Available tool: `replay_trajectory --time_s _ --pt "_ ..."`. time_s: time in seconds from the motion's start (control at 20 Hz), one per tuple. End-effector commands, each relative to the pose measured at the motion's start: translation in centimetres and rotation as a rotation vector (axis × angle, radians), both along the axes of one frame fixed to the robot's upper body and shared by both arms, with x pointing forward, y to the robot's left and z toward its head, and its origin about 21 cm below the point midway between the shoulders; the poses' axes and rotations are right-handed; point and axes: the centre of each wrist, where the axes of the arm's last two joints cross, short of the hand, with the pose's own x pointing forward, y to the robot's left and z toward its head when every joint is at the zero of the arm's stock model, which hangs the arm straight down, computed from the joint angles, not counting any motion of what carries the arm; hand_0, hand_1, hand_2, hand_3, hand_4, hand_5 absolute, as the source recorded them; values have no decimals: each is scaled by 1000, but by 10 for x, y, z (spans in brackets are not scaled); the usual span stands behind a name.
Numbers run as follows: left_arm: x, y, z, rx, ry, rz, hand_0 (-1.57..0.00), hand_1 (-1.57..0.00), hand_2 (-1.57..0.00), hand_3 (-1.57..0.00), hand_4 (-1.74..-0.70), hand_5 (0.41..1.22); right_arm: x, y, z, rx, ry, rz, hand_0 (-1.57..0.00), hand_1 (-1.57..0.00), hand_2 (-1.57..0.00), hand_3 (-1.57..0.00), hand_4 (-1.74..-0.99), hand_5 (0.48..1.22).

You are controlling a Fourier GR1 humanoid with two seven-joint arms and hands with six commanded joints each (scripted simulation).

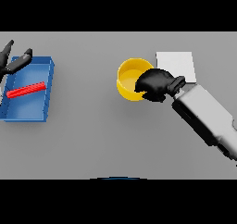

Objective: Pick up the red beaker and tilt it to pour out 1 green nut into yellow bowl. Pick up the yellow bowl and place it on the metallic measuring scale.

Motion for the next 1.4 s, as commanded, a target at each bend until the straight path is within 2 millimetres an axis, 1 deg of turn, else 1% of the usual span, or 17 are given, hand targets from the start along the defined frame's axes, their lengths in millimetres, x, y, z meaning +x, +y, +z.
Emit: replay_trajectory --time_s 0.0,0.05,0.1,0.15,0.25,0.3,0.5,0.55,0.6,0.7,0.8,0.9,0.95,1.05,1.15,1.3,1.35 --pt "0 -3 -2 -10 -2 -3 1 1 1 1 -798 702 -4 5 -2 1 -2 0 -1566 -1566 -1491 -1182 -1739 1219" --pt "0 -1 -3 -5 -2 -3 1 1 1 1 -799 704 -3 3 3 13 -6 2 -1567 -1567 -1507 -1179 -1739 1219" --pt "1 0 -1 -4 -5 1 1 1 1 1 -800 704 0 0 8 16 -17 -31 -1520 -1567 -1520 -1179 -1740 1219" --pt "1 -2 0 -4 -5 2 1 1 1 1 -806 703 1 -4 13 8 -34 -56 -1530 -1568 -1518 -1177 -1740 1220" --pt "-2 1 0 -13 1 9 1 1 1 1 -820 717 8 -15 18 11 -69 -93 -1545 -1569 -1487 -1183 -1740 1220" --pt "-2 -1 1 -23 1 9 1 1 1 1 -826 723 14 -23 25 22 -88 -108 -1550 -1570 -1504 -1174 -1741 1220" --pt "-4 -6 5 -27 5 20 1 1 1 1 -840 737 30 -52 29 28 -153 -191 -1562 -1570 -1538 -1151 -1741 1221" --pt "-6 -3 4 -26 10 24 1 1 1 1 -844 739 36 -57 32 26 -164 -217 -1564 -1571 -1542 -1153 -1741 1221" --pt "-4 -5 7 -25 11 17 1 1 1 1 -849 746 42 -62 30 27 -175 -240 -1565 -1571 -1548 -1154 -1741 1221" --pt "-9 -3 7 -20 18 35 1 1 1 1 -852 758 49 -73 22 34 -178 -279 -1567 -1571 -1556 -1155 -1741 1221" --pt "-9 -6 4 -25 27 40 1 1 1 1 -853 761 56 -81 16 33 -173 -320 -1569 -1571 -1551 -1154 -1741 1221" --pt "-8 -4 8 -24 33 52 1 1 1 1 -858 768 63 -89 12 32 -172 -360 -1570 -1571 -1533 -1159 -1741 1221" --pt "-5 -3 9 -21 37 57 1 1 1 1 -862 773 64 -95 7 40 -163 -367 -1570 -1571 -1517 -1170 -1741 1221" --pt "-7 -6 5 -15 38 48 1 1 1 1 -863 784 67 -104 -2 42 -161 -397 -1570 -1571 -1475 -1206 -1741 1221" --pt "-2 -5 7 -15 44 62 1 1 1 1 -863 797 71 -108 -6 41 -152 -407 -1571 -1571 -1428 -1290 -1741 1221" --pt "-6 -5 9 -2 38 51 1 1 1 1 -859 807 71 -111 -19 47 -118 -436 -1571 -1571 -1390 -1361 -1741 1221" --pt "-6 -8 8 -4 39 49 1 1 1 1 -858 809 71 -109 -24 45 -117 -446 -1571 -1571 -1386 -1374 -1741 1221"
